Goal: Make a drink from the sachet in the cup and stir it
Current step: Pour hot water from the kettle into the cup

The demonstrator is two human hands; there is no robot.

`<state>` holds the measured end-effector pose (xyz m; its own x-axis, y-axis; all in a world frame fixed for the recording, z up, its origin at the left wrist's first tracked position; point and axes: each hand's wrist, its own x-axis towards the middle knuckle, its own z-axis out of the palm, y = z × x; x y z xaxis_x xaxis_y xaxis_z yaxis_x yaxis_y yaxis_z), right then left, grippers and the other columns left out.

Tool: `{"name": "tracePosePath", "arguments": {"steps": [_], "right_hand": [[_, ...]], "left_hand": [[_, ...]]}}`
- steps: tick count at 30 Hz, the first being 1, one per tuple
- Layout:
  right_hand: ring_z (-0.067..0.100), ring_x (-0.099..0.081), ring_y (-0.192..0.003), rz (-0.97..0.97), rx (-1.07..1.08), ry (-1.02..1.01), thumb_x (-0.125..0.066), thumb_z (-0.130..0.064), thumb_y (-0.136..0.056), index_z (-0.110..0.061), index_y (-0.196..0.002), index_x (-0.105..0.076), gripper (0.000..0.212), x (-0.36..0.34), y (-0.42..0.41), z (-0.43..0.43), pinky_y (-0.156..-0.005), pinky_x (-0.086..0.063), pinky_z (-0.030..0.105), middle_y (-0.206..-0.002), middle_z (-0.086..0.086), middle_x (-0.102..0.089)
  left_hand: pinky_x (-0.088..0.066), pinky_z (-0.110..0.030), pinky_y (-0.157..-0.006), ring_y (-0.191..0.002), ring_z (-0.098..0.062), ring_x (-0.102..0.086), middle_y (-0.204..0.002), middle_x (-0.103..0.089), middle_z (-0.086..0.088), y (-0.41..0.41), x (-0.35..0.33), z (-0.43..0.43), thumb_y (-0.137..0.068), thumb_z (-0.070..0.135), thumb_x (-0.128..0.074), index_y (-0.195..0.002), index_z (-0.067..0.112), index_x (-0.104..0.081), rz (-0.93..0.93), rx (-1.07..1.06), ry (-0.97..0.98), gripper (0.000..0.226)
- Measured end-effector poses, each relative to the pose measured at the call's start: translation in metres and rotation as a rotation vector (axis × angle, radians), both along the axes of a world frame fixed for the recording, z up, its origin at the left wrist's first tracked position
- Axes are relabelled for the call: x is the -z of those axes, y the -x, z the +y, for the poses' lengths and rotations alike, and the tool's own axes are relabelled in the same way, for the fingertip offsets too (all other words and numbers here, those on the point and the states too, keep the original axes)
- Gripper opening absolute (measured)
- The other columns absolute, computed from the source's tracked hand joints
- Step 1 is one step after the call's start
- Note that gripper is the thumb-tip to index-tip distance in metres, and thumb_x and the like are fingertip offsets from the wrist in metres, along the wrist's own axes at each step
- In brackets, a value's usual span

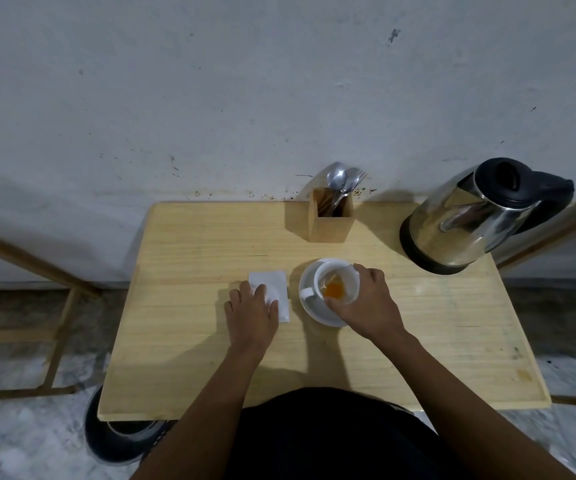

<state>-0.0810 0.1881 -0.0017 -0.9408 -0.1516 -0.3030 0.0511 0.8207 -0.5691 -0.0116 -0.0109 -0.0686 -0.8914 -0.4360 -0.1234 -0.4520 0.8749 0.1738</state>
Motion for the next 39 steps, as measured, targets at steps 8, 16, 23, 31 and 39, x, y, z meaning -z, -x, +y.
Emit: {"name": "tracePosePath", "arguments": {"steps": [8,16,23,31,39], "right_hand": [[0.015,-0.051,-0.111,-0.014,-0.029,0.054,-0.071,-0.058,-0.073,-0.032,-0.139,-0.034,0.081,-0.004,0.003,0.007,-0.080,-0.047,0.035,-0.130,-0.005,-0.039],[0.006,-0.059,-0.099,0.126,0.068,0.253,-0.064,-0.047,-0.088,-0.026,-0.122,-0.061,0.039,-0.023,0.017,0.050,-0.080,-0.050,0.029,-0.121,-0.006,-0.060],[0.007,-0.060,-0.090,0.384,0.223,0.338,-0.058,-0.030,-0.095,-0.016,-0.112,-0.069,0.025,-0.060,0.030,0.110,-0.077,-0.049,0.020,-0.105,-0.002,-0.066],[0.013,-0.059,-0.098,0.533,0.269,0.305,-0.053,-0.036,-0.097,-0.019,-0.115,-0.066,0.028,-0.084,0.066,0.174,-0.081,-0.050,0.029,-0.110,-0.005,-0.059],[-0.006,-0.037,-0.104,0.625,0.320,0.279,-0.057,-0.037,-0.095,-0.017,-0.123,-0.060,0.035,-0.118,0.118,0.220,-0.077,-0.030,-0.005,-0.128,0.002,-0.048]], "left_hand": [[-0.041,-0.041,-0.087,-0.108,-0.031,-0.047,-0.120,-0.052,-0.010,0.009,-0.009,0.004,-0.088,0.043,-0.052,-0.117,0.018,-0.057,0.052,-0.057,-0.139,0.039],[-0.048,-0.034,-0.085,-0.097,-0.017,-0.057,-0.103,-0.057,0.000,0.026,-0.053,0.045,-0.095,0.041,-0.046,-0.108,0.017,-0.064,0.116,0.044,-0.779,0.033],[-0.043,-0.025,-0.068,-0.082,-0.016,-0.060,-0.088,-0.064,0.002,0.038,-0.049,0.071,-0.090,0.034,-0.055,-0.097,0.012,-0.068,0.195,-0.206,-0.750,0.027],[-0.040,-0.028,-0.070,-0.077,-0.023,-0.058,-0.073,-0.063,-0.007,0.043,-0.049,0.093,-0.093,0.021,-0.052,-0.079,0.002,-0.070,0.282,-0.441,-0.740,0.030],[-0.048,-0.038,-0.083,-0.095,-0.036,-0.064,-0.094,-0.072,-0.020,0.049,-0.049,0.109,-0.093,0.020,-0.054,-0.095,-0.002,-0.072,0.321,-0.569,-0.700,0.029]]}}
